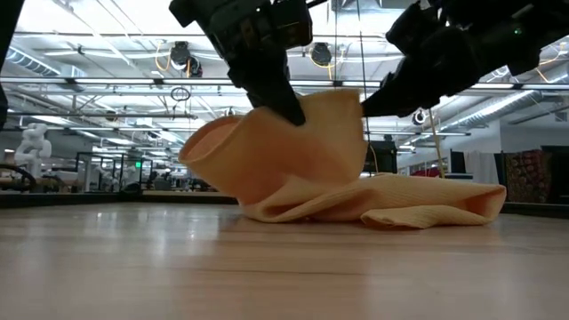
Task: Roll towel
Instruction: Roll the yellow towel
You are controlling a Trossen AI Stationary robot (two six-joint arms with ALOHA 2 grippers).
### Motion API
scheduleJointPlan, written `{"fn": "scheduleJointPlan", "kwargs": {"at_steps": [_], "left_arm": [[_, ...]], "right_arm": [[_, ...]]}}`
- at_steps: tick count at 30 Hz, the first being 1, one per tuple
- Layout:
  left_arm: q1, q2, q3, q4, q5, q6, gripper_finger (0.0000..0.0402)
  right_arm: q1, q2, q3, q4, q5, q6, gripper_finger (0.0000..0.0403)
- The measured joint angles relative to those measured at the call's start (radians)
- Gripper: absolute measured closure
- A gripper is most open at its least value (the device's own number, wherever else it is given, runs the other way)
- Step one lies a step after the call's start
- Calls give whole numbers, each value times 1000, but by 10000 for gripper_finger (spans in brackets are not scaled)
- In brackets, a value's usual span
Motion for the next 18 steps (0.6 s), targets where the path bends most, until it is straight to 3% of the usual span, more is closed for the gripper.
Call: {"fn": "scheduleJointPlan", "kwargs": {"at_steps": [8, 18], "left_arm": [[1, 0, 0, -11, -4, 33, 393], [1, 0, 0, -23, -6, 126, 393]], "right_arm": [[0, 6, 1, 25, -76, -118, 289], [4, 43, 4, 96, -78, -296, 289]]}}
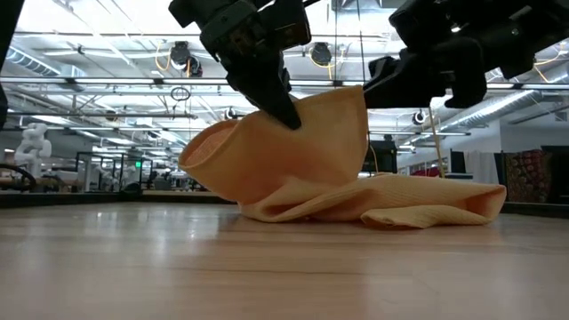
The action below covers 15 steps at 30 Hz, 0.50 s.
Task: Roll towel
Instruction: Roll the yellow towel
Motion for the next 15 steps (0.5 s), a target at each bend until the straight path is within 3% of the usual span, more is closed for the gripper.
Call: {"fn": "scheduleJointPlan", "kwargs": {"at_steps": [9, 15], "left_arm": [[0, 0, 0, 4, 0, 9, 393], [0, 0, 0, -1, -1, 32, 393]], "right_arm": [[0, 98, 69, 3, -57, -12, 292], [0, 129, 103, -15, -48, -1, 354]]}}
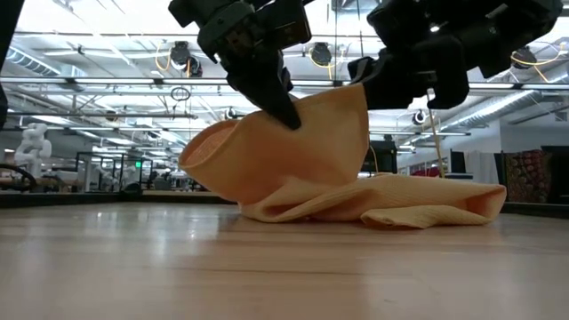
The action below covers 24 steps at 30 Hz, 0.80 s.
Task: Roll towel
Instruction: Roll the yellow towel
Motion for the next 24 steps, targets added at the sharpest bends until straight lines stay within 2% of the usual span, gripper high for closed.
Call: {"fn": "scheduleJointPlan", "kwargs": {"at_steps": [2, 4, 14, 17, 24], "left_arm": [[0, 0, 0, -4, 0, 0, 393], [0, 6, 0, -2, -2, -5, 386], [0, 72, 1, -1, -77, -5, 301], [0, 78, 1, 6, -79, -5, 301], [2, 79, 1, 9, -79, -8, 331]], "right_arm": [[0, 0, 1, -13, 1, 1, 383], [0, -7, 1, -44, 4, 2, 396], [0, -10, 1, -84, 16, 54, 399], [0, -10, 1, -83, 16, 86, 399], [0, -10, 1, -94, -35, 123, 401]]}}
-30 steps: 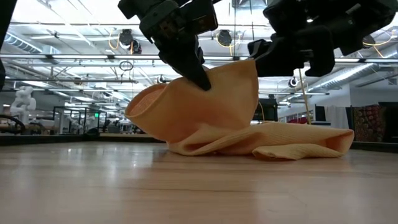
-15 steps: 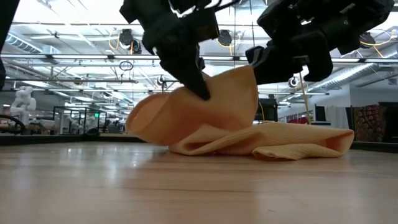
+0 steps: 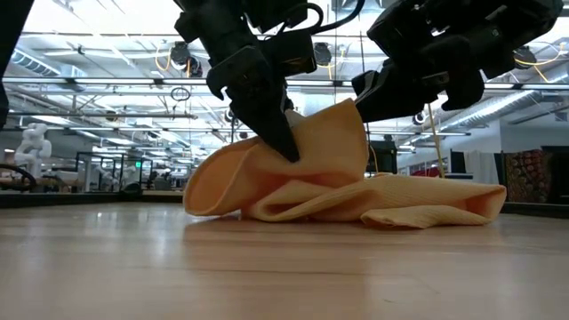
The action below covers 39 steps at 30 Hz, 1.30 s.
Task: Roll towel
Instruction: Roll the yellow towel
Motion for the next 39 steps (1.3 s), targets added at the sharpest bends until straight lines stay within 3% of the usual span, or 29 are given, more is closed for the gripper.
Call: {"fn": "scheduleJointPlan", "kwargs": {"at_steps": [33, 39], "left_arm": [[7, 0, -1, 32, -8, -79, 342], [19, 0, -1, 32, 1, -79, 390]], "right_arm": [[1, 0, 0, 33, -29, 132, 389], [-1, -1, 0, 22, -23, 135, 377]]}}
